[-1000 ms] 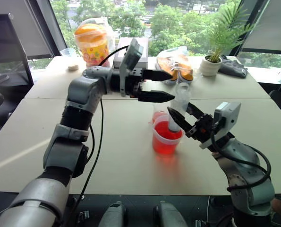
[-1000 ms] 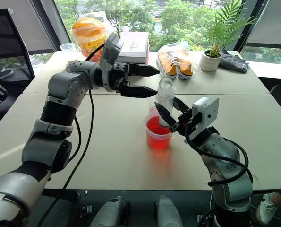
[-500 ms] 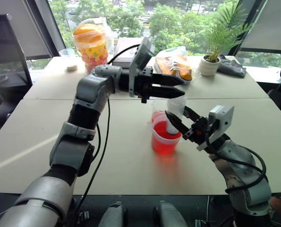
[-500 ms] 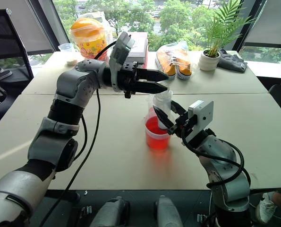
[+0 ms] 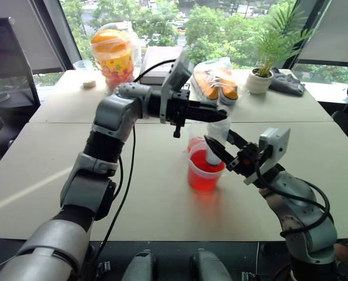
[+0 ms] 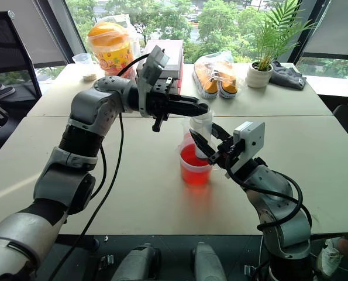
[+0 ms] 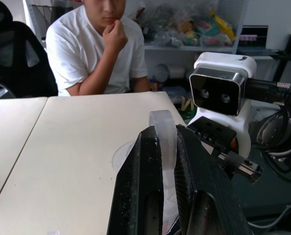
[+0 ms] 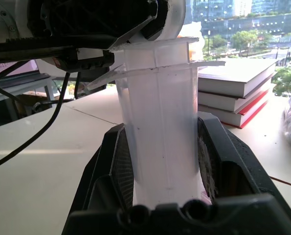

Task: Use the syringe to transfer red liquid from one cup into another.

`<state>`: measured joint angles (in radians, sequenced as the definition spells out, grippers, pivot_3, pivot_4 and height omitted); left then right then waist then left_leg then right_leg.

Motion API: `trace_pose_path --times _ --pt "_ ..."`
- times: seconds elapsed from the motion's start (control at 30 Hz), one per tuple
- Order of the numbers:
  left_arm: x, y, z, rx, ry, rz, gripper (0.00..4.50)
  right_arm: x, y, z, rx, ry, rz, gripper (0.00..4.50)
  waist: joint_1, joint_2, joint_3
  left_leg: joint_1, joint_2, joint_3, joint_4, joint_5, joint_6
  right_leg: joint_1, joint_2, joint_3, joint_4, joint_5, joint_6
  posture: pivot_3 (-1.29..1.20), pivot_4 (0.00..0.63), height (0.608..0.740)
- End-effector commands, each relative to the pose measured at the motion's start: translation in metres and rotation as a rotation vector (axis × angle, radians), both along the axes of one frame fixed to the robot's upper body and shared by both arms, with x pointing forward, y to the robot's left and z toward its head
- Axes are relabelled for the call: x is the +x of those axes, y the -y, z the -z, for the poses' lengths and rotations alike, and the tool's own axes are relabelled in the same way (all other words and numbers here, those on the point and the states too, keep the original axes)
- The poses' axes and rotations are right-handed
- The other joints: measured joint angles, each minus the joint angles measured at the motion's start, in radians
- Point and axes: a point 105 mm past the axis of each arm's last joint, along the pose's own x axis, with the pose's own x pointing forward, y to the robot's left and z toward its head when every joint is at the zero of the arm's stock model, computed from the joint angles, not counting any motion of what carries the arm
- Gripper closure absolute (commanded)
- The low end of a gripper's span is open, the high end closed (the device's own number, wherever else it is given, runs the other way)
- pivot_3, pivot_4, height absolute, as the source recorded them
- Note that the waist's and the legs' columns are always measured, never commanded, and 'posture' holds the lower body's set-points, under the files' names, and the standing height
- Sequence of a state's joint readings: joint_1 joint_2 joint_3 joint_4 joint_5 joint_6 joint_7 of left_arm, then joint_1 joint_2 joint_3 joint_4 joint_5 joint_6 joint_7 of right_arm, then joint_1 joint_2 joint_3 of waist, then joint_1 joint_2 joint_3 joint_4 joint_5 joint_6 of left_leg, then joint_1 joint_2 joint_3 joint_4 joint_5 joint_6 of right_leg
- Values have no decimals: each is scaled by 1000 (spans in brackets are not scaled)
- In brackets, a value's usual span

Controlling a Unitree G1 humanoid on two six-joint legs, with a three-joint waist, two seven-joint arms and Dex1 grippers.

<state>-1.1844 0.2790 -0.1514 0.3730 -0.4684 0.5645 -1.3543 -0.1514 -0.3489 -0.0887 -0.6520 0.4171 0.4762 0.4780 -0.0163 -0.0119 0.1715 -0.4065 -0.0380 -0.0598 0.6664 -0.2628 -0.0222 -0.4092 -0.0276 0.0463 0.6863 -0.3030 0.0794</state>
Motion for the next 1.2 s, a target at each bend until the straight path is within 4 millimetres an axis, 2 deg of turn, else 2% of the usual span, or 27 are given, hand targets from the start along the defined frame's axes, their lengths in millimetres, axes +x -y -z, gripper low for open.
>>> trace_pose_path --times 0.03,0.27,0.7,0.83,0.97,1.1,1.13,1.2 --pt "-1 -7 -33 -79 80 -21 4458 -3 -10 9 3 -42 -76 3081 -1 0 0 0 0 0 0 0 0 0 0 0 0 0 0 0 150 740" --pt "6 -13 -49 -106 126 -68 4458 5 -11 32 2 -125 -108 3081 -1 0 0 0 0 0 0 0 0 0 0 0 0 0 0 0 150 740" --pt "13 -17 -61 -136 147 -102 4458 4 -13 35 0 -133 -121 3081 -1 0 0 0 0 0 0 0 0 0 0 0 0 0 0 0 150 740" --pt "12 -16 -57 -132 148 -95 4458 3 -15 25 -2 -98 -121 3081 -1 0 0 0 0 0 0 0 0 0 0 0 0 0 0 0 150 740" --pt "7 -14 -38 -82 142 -60 4458 3 -12 -5 2 -10 -104 3081 -3 0 0 0 0 0 0 0 0 0 0 0 0 0 0 0 150 740" --pt "7 -15 -20 -35 98 -53 3000 1 -9 -26 10 43 -90 3081 -1 0 0 0 0 0 -1 0 0 0 0 0 0 0 0 0 150 740" --pt "7 -15 -17 -23 98 -55 2407 1 -8 -29 7 48 -88 3081 -1 0 0 0 0 0 -1 0 0 0 0 0 0 0 0 0 150 740" --pt "9 -18 -10 -4 91 -60 1562 0 -8 -32 0 54 -87 3081 2 0 0 0 0 0 0 0 0 0 0 0 -1 0 0 0 150 740"
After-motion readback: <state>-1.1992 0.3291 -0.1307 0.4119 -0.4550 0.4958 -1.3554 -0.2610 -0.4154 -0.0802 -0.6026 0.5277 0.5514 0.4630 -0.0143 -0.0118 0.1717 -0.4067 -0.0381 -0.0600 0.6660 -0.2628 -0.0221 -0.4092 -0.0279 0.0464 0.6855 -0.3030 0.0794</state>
